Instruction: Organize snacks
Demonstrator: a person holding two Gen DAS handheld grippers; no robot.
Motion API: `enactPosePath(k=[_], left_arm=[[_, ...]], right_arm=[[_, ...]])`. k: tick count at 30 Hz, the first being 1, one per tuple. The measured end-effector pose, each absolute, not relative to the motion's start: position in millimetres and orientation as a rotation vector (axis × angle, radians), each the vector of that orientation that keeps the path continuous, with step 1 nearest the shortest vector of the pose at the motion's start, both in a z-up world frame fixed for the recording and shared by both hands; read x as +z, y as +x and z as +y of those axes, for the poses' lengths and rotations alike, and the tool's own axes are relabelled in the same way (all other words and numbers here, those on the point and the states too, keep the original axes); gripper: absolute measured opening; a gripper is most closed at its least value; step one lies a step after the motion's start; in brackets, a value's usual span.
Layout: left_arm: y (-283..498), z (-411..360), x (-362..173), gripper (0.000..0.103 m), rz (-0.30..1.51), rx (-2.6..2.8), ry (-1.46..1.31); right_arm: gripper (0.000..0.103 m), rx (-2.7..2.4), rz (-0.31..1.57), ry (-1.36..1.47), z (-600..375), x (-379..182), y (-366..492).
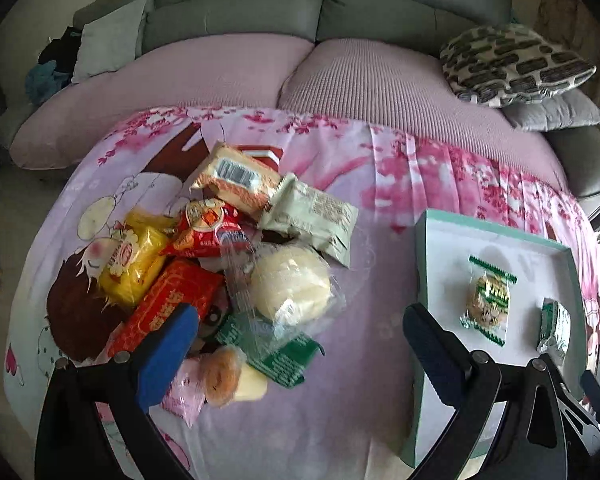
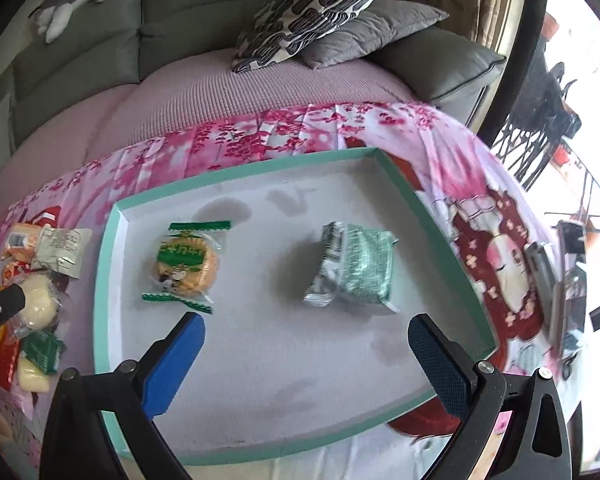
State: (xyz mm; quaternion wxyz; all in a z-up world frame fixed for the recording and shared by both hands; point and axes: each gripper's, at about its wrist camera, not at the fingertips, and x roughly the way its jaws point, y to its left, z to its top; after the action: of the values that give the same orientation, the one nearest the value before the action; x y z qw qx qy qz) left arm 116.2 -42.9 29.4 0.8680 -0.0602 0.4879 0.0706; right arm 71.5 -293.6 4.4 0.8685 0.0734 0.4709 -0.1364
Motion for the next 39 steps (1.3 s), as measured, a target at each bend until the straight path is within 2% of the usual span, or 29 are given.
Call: enactPosePath(k=[14, 25, 39], left_arm=[[119.2, 6.1, 18.0, 0.102, 0.996, 0.1, -0.194], [106.7, 40.3, 34.5, 0.102, 0.964, 0.092, -0.174], [96.6, 102.9, 8.6, 0.102, 1.063, 0.171, -0.267]], right_arm=[[0.103, -0.288, 0.977, 0.108, -251.5, -1.8, 83.7], [0.103, -0.272, 0.92, 0.102, -213.0, -0.2, 83.7], [0.103, -0.034, 0.93, 0.1, -138.3, 0.2, 77.8]])
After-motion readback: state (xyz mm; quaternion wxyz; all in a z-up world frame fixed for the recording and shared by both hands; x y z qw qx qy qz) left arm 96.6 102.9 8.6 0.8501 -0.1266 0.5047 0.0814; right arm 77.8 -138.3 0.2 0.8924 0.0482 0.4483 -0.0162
